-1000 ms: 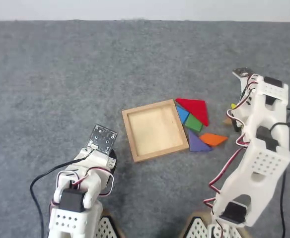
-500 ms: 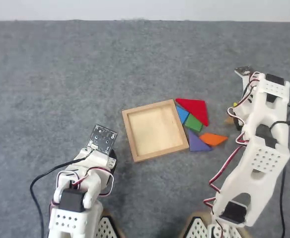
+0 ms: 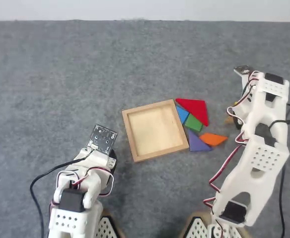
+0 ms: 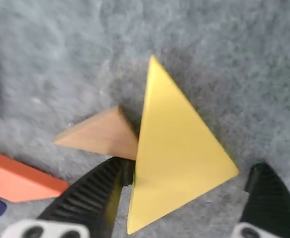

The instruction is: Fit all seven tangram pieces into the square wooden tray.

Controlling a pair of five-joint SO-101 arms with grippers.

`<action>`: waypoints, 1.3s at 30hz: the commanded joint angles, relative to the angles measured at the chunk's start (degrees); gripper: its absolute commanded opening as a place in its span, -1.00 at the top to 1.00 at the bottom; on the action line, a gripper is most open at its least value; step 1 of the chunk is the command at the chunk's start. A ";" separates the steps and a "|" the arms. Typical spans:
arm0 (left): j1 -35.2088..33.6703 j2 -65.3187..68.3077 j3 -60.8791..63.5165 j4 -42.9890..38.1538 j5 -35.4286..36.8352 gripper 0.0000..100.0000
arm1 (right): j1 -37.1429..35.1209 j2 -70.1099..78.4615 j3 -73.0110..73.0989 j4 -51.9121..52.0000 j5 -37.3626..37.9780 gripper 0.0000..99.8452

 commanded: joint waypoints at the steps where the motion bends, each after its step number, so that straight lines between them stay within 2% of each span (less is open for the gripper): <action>1: 0.00 -0.09 -0.40 0.26 0.70 0.82 | -1.71 1.10 -2.64 -0.48 2.02 0.25; 5: 0.00 -0.09 -0.40 0.26 0.70 0.82 | -1.45 1.19 -2.55 -0.22 2.55 0.26; 12: 0.00 -0.09 -0.40 0.26 0.70 0.82 | -1.63 2.51 -2.64 1.27 2.11 0.54; 20: 0.00 -0.09 -0.40 0.26 0.70 0.82 | -1.89 -0.13 -2.64 2.77 -3.52 0.54; 29: 0.00 -0.09 -0.40 0.26 0.70 0.82 | -3.21 -11.82 -2.55 10.24 -3.96 0.54; 33: 0.00 -0.09 -0.40 0.26 0.70 0.82 | -5.32 -17.36 -2.55 13.23 -4.04 0.54; 39: 0.00 -0.09 -0.40 0.26 0.70 0.82 | -14.29 -27.03 -2.55 16.92 -7.12 0.54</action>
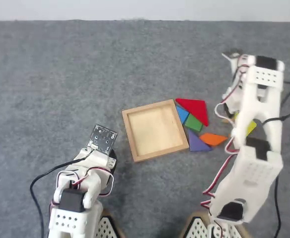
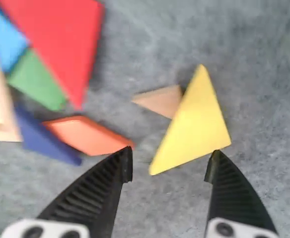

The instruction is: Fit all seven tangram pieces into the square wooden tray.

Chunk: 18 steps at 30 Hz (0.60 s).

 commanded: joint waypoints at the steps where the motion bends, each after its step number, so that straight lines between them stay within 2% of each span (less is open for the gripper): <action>1: 0.00 -0.09 -0.40 0.26 0.70 0.82 | -6.46 -10.33 -1.32 2.59 -2.55 0.54; 5: 0.00 -0.09 -0.40 0.26 0.70 0.82 | -10.86 -16.84 -1.23 5.32 -4.13 0.52; 7: 0.00 -0.09 -0.40 0.26 0.70 0.82 | -11.47 -20.88 -0.35 7.43 -4.31 0.46; 10: 0.00 -0.09 -0.40 0.26 0.70 0.82 | -11.38 -29.32 7.38 6.20 -3.87 0.40; 14: 0.00 -0.09 -0.40 0.26 0.70 0.82 | -11.65 -38.02 24.79 -1.01 -3.96 0.40; 18: 0.00 -0.09 -0.40 0.26 0.70 0.82 | -11.30 -40.40 40.62 -10.33 -3.78 0.40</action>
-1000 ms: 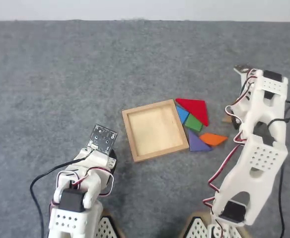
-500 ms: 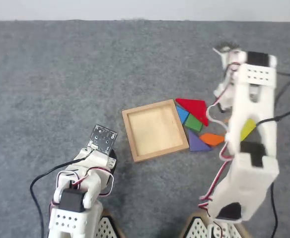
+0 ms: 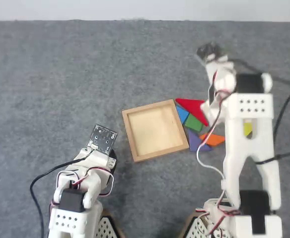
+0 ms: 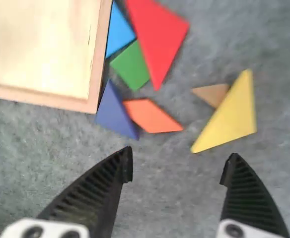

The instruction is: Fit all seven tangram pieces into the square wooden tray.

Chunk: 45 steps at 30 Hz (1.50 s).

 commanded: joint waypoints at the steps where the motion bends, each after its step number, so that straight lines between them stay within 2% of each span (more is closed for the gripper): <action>1: 0.00 -0.09 -0.40 0.26 0.70 0.82 | -0.22 -4.00 11.60 -8.04 -0.18 0.40; 5: 0.00 -0.09 -0.40 0.26 0.70 0.82 | 0.84 -4.00 15.65 -11.91 2.11 0.40; 9: 0.00 -0.09 -0.40 0.26 0.70 0.82 | 6.55 -2.59 15.65 -14.11 2.46 0.40; 17: 0.00 -0.09 -0.40 0.26 0.70 0.82 | 12.88 10.68 15.38 -20.35 5.27 0.40; 25: 0.00 -0.09 -0.40 0.26 0.70 0.82 | 14.64 14.73 15.65 -22.46 8.00 0.40; 36: 0.00 -0.09 -0.40 0.26 0.70 0.82 | 13.32 14.73 15.47 -22.20 8.00 0.40; 45: 0.00 -0.09 -0.40 0.26 0.70 0.82 | 15.96 14.73 15.38 -22.64 7.91 0.40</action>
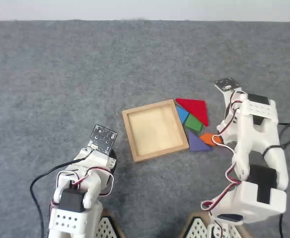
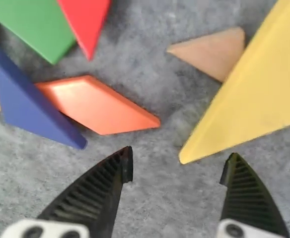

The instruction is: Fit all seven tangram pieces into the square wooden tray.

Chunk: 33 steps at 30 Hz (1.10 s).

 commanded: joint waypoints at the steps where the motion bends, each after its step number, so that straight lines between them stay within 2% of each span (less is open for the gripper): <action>1: 0.00 -0.09 -0.40 0.26 0.70 0.82 | 0.84 -0.84 -0.62 -1.19 0.44 0.40; 5: 0.00 -0.09 -0.40 0.26 0.70 0.82 | 1.27 -0.92 -1.05 -1.89 -1.23 0.40; 11: 0.00 -0.09 -0.40 0.26 0.70 0.82 | 5.49 -0.75 -9.32 -2.24 -5.98 0.40; 19: 0.00 -0.09 -0.40 0.26 0.70 0.82 | 6.37 2.95 -12.66 -5.93 -2.99 0.40; 23: 0.00 -0.09 -0.40 0.26 0.70 0.82 | 6.37 7.96 -14.51 -9.10 -2.99 0.40; 33: 0.00 -0.09 -0.40 0.26 0.70 0.82 | 6.29 21.05 -22.15 -9.63 -2.99 0.40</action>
